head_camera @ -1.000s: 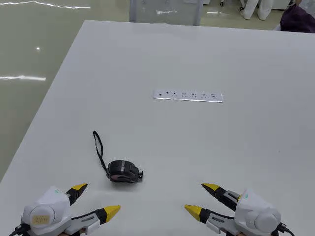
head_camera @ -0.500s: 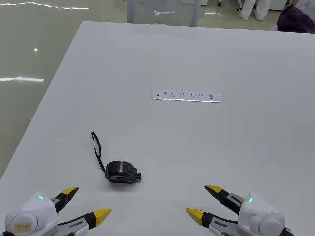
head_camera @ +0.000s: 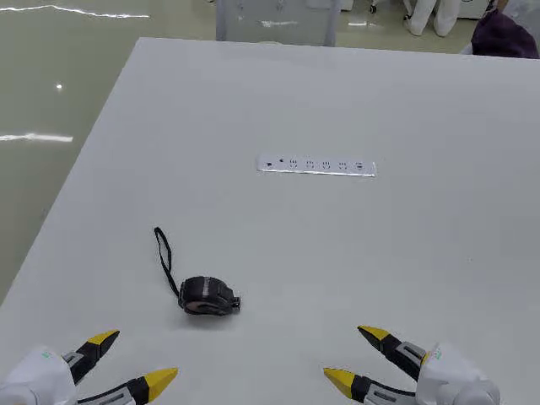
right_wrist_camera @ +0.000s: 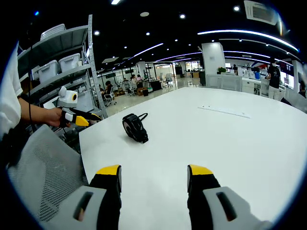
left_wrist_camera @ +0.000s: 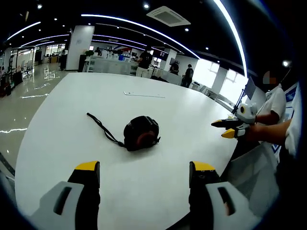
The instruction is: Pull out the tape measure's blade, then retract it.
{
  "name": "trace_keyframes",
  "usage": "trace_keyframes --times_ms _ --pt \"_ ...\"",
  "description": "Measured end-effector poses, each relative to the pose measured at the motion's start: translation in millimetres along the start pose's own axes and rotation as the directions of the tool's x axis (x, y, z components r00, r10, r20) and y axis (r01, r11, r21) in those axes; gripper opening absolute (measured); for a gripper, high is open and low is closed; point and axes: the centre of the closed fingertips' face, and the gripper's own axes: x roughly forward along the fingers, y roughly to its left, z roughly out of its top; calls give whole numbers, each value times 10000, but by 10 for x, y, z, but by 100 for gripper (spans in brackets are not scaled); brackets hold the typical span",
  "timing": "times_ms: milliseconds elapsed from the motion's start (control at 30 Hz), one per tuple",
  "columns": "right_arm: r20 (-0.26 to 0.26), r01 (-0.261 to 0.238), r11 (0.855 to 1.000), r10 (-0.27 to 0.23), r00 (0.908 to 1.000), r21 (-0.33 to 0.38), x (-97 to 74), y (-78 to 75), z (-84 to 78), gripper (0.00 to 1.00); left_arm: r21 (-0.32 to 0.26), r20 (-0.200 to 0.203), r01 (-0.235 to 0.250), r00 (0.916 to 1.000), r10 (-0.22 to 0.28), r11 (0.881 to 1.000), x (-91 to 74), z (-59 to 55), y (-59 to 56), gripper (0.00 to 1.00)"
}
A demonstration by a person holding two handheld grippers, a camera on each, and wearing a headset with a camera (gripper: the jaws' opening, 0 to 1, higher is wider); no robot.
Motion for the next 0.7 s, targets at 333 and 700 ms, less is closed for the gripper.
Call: trace_keyframes --times_ms 333,700 --pt "-5 143 9999 -143 9999 84 -106 0 -52 55 40 -105 -150 9998 150 9999 -55 -98 -9 74" --pt "41 265 9995 -265 9996 173 -153 -1 -87 55 -116 -77 -185 9998 184 9998 -74 -122 -40 74"
